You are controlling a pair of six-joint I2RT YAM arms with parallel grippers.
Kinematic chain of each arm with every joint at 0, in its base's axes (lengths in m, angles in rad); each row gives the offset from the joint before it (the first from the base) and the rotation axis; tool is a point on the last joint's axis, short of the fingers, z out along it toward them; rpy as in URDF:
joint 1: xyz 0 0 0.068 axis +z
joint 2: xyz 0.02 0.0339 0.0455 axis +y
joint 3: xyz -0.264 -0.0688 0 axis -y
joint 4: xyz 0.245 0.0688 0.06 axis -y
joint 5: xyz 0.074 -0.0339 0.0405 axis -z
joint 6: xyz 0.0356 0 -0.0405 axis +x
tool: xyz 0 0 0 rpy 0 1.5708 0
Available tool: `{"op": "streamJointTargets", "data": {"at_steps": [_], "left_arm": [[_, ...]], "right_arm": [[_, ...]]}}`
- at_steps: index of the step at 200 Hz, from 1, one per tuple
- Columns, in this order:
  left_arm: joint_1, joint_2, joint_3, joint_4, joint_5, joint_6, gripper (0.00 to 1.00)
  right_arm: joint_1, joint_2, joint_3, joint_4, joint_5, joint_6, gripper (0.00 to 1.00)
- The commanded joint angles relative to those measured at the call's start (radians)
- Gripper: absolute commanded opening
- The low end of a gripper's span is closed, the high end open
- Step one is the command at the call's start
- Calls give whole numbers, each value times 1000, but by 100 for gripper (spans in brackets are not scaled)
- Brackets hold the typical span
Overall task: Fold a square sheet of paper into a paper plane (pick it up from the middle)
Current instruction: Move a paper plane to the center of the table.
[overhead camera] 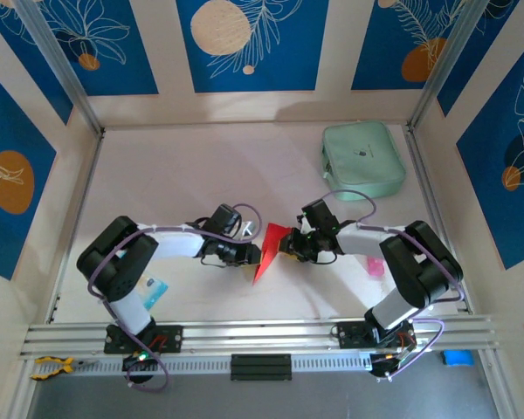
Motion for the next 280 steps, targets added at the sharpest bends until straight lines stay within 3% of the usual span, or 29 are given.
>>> {"op": "streamJointTargets", "data": {"at_steps": [1,53,105,213,238,280], "left_arm": [[7,26,19,32,50,-3,27],[7,50,21,63,101,-11,31],[8,61,25,65,139,-4,32],[8,51,16,126,166,-20,10],[8,10,9,97,109,-7,7],[-15,-100,63,-142,-140,121,4]], "right_arm": [[11,29,19,17,-23,9,29],[15,52,22,35,-41,9,17],[21,72,21,61,-69,12,14],[12,60,-9,117,-94,38,13],[3,21,-20,113,-90,37,15],[-11,-73,-24,98,-89,33,23]]}}
